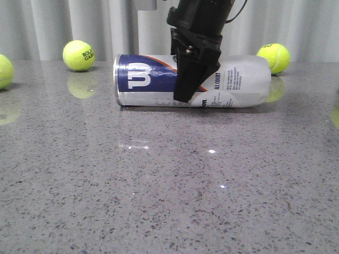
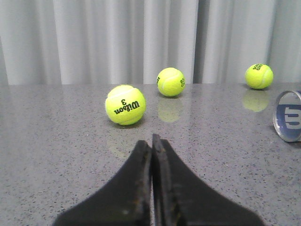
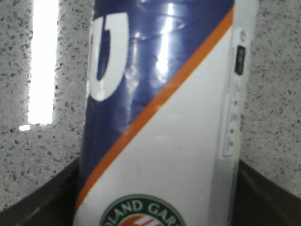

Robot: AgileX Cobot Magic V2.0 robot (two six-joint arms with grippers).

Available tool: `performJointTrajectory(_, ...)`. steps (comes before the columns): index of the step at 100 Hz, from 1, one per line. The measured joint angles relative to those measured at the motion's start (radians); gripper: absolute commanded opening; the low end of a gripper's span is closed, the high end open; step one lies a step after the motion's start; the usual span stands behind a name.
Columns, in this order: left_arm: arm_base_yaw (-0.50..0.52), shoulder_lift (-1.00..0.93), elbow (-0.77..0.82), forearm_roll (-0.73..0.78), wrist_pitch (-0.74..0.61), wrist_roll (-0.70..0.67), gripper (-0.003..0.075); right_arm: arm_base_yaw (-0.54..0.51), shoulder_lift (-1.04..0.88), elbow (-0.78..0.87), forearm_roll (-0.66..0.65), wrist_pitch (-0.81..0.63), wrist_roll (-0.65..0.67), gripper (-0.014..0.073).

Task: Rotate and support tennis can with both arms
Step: 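Lift the can with the right gripper and lay it down nearer the center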

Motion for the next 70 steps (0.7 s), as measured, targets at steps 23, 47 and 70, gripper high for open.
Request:
performJointTrajectory(23,0.0,0.0,0.0,0.0,0.0,0.0,-0.0021,0.0,0.0,0.0,-0.002,0.0,0.0,0.0651)
performJointTrajectory(47,0.0,0.0,0.0,0.0,0.0,0.0,-0.0021,0.0,-0.002,0.0,-0.004,0.0,0.0,0.0651)
performJointTrajectory(70,0.0,0.0,0.0,0.0,0.0,0.0,-0.0021,0.0,-0.029,0.0,-0.004,0.0,0.0,0.0651)
